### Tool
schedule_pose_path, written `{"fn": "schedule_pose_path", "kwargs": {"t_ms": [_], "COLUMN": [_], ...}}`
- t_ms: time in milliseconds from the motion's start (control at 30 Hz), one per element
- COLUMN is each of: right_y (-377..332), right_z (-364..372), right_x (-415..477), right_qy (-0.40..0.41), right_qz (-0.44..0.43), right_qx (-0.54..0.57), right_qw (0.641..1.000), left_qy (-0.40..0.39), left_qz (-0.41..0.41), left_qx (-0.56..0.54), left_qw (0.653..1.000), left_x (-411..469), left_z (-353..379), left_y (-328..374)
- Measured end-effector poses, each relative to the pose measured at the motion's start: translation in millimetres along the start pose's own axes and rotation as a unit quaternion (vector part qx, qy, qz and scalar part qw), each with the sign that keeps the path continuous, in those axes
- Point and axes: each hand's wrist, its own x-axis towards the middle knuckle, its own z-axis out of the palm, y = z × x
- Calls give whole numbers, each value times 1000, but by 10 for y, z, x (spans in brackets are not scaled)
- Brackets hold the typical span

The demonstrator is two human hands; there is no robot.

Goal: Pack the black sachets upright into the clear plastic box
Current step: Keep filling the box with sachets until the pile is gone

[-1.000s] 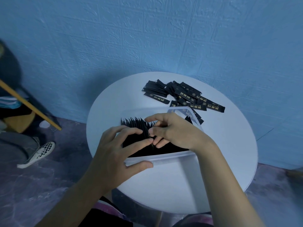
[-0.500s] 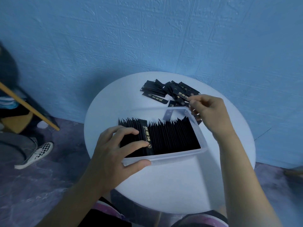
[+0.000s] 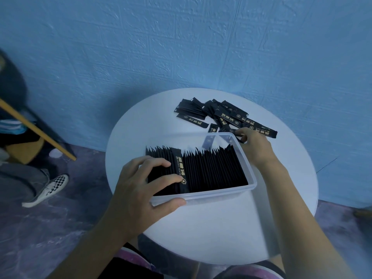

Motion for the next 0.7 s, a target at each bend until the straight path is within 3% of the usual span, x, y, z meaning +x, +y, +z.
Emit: {"fn": "schedule_pose_path", "kwargs": {"t_ms": [133,200,267,333,433,567,700], "right_y": [-10,-91,-263,-525,-934,-1173,-1222], "right_z": [-94,-261,-510,-711,-672,-245,-59], "right_x": [-68,-142,-292,-521,-857,-995,-1033], "right_qy": [-14,22,60,12,-107,-117,-155], "right_qz": [29,39,14,-50,-121,-103,-86], "right_qx": [41,101,154,182,123,-15,-18], "right_qw": [999,994,986,982,979,988,984], "left_qy": [2,0,-1,-2,-4,-4,-6], "left_qz": [2,3,5,7,10,8,18], "left_qx": [3,6,11,15,18,22,22], "left_qw": [1000,1000,1000,1000,1000,1000,1000], "left_x": [6,13,16,14,7,13,4], "left_z": [-3,-7,-11,-12,-9,-6,-13], "left_y": [9,15,17,17,16,19,6]}}
